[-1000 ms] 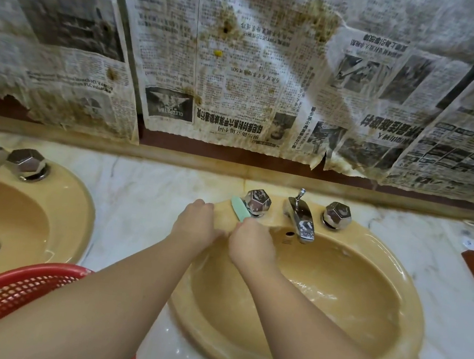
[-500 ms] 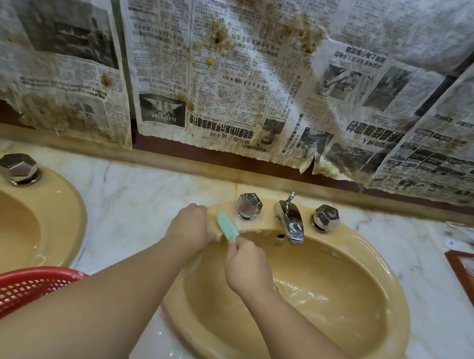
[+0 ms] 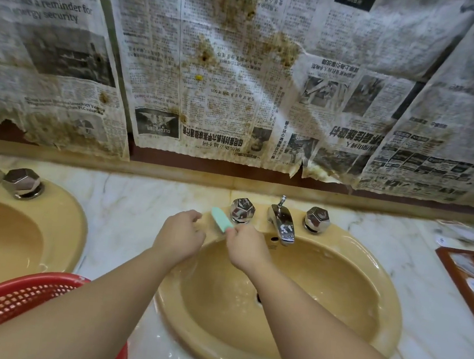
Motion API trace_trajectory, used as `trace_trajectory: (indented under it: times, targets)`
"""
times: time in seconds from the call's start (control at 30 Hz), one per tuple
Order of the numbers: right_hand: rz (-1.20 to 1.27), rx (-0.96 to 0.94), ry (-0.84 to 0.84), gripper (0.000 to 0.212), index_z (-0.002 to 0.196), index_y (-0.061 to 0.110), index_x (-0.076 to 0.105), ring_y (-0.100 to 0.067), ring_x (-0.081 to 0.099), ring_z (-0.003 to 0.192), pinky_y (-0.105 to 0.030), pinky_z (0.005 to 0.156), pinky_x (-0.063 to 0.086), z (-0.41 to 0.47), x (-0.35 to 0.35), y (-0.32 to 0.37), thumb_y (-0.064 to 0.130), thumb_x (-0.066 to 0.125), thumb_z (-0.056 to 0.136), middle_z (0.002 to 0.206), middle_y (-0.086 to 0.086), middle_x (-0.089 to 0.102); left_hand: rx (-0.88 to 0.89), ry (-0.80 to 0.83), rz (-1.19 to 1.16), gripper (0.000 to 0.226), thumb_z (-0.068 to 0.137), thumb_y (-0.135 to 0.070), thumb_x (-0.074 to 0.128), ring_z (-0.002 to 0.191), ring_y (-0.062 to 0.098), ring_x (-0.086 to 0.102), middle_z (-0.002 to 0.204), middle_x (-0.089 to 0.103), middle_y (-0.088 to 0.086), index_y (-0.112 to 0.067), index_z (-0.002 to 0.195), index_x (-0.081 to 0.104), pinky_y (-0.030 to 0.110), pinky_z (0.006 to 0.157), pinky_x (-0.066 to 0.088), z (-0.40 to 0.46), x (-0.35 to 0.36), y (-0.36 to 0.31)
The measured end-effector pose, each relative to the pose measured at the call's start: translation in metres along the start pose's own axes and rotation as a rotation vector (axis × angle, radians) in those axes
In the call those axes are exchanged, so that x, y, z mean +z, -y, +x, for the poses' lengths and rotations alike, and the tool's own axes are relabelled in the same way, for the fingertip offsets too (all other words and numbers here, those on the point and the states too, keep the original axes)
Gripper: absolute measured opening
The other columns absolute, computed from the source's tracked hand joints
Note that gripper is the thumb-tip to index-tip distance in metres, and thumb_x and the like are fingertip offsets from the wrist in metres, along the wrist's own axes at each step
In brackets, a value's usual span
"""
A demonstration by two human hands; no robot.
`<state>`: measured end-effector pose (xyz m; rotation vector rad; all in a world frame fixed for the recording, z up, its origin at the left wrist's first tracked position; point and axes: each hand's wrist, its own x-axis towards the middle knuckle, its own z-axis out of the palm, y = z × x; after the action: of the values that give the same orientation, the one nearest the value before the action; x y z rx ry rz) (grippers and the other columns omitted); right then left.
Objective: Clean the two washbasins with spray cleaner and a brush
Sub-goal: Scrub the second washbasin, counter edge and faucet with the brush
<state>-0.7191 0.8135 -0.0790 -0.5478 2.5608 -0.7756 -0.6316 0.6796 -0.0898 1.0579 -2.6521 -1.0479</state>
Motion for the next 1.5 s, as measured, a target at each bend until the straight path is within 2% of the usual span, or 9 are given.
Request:
trace_trajectory:
  times: [0.4,0.53,0.67,0.77,0.97,1.1,1.27,1.4,1.5]
  targets:
    - [0.078,0.096,-0.265,0.026,0.084,0.019,0.065,-0.026,0.065,0.076,-0.036,0.067,0.054,0.010,-0.107,-0.048,0.033,0.047,0.096,0.075,-0.001,0.068,0.323,0.035,0.011,0.041,0.093,-0.021,0.060,0.117,0.022,0.059,0.128,0.064,0.000,-0.019,0.134,0.064,0.030,0.101,0.045,0.013,0.044,-0.098]
    - [-0.035,0.053,-0.137,0.031,0.065,0.018,0.059,-0.019,0.054,0.061,-0.030,0.056,0.042,0.019,-0.143,-0.076,0.035,0.055,0.091,0.061,0.005,0.058,0.308,0.079,0.145,0.045,0.094,-0.018,0.056,0.124,0.026,0.055,0.137,0.059,0.002,-0.015,0.139,0.059,0.039,0.107,0.045,0.026,0.059,-0.109]
    - [-0.187,-0.108,0.062,0.035,0.073,0.007,0.067,-0.020,0.048,0.056,-0.032,0.057,0.040,0.053,-0.173,-0.080,0.039,0.057,0.083,0.061,0.000,0.061,0.291,0.197,0.354,0.020,0.089,-0.013,0.059,0.112,0.029,0.056,0.115,0.057,0.005,-0.012,0.109,0.059,0.038,0.092,0.047,0.041,0.054,-0.106]
    - [-0.279,-0.157,0.096,0.029,0.080,0.018,0.078,-0.022,0.064,0.066,-0.037,0.060,0.053,0.076,-0.184,-0.085,0.033,0.056,0.092,0.073,0.001,0.074,0.322,0.221,0.411,0.033,0.085,-0.009,0.064,0.115,0.026,0.057,0.122,0.057,0.003,-0.010,0.118,0.064,0.036,0.099,0.047,0.047,0.052,-0.101]
    - [-0.146,-0.286,0.471,0.028,0.060,0.033,0.074,-0.015,0.055,0.066,-0.031,0.068,0.046,0.091,-0.211,-0.098,0.033,0.067,0.087,0.079,-0.004,0.075,0.312,0.112,0.340,0.049,0.083,0.004,0.052,0.130,0.021,0.053,0.143,0.056,0.001,-0.011,0.128,0.064,0.027,0.106,0.038,0.044,0.060,-0.094]
    - [-0.248,-0.348,0.223,0.029,0.074,0.030,0.077,-0.010,0.066,0.074,-0.035,0.076,0.056,0.105,-0.197,-0.104,0.036,0.061,0.098,0.095,0.018,0.075,0.293,0.073,0.280,0.061,0.084,0.002,0.054,0.143,0.015,0.042,0.157,0.044,-0.005,-0.020,0.141,0.058,0.023,0.114,0.029,0.040,0.064,-0.090]
    - [-0.119,-0.382,0.552,0.015,0.082,0.035,0.083,-0.017,0.055,0.069,-0.033,0.067,0.043,0.109,-0.210,-0.109,0.036,0.070,0.090,0.082,-0.004,0.075,0.276,0.045,0.261,0.067,0.084,0.003,0.053,0.145,0.014,0.040,0.159,0.041,-0.006,-0.021,0.147,0.053,0.027,0.119,0.029,0.039,0.071,-0.086]
    - [-0.201,-0.392,0.280,0.022,0.087,0.031,0.081,-0.009,0.066,0.066,-0.029,0.066,0.054,0.107,-0.199,-0.104,0.037,0.063,0.096,0.085,0.009,0.078,0.261,0.023,0.237,0.066,0.085,0.005,0.050,0.148,0.014,0.036,0.159,0.042,-0.006,-0.019,0.147,0.053,0.028,0.122,0.027,0.037,0.073,-0.086]
    - [-0.091,-0.365,0.494,0.017,0.083,0.028,0.082,-0.021,0.052,0.056,-0.030,0.056,0.044,0.101,-0.201,-0.101,0.028,0.068,0.091,0.064,0.007,0.068,0.262,0.027,0.236,0.067,0.086,0.007,0.048,0.148,0.014,0.035,0.160,0.040,-0.006,-0.018,0.148,0.051,0.028,0.122,0.026,0.034,0.073,-0.088]
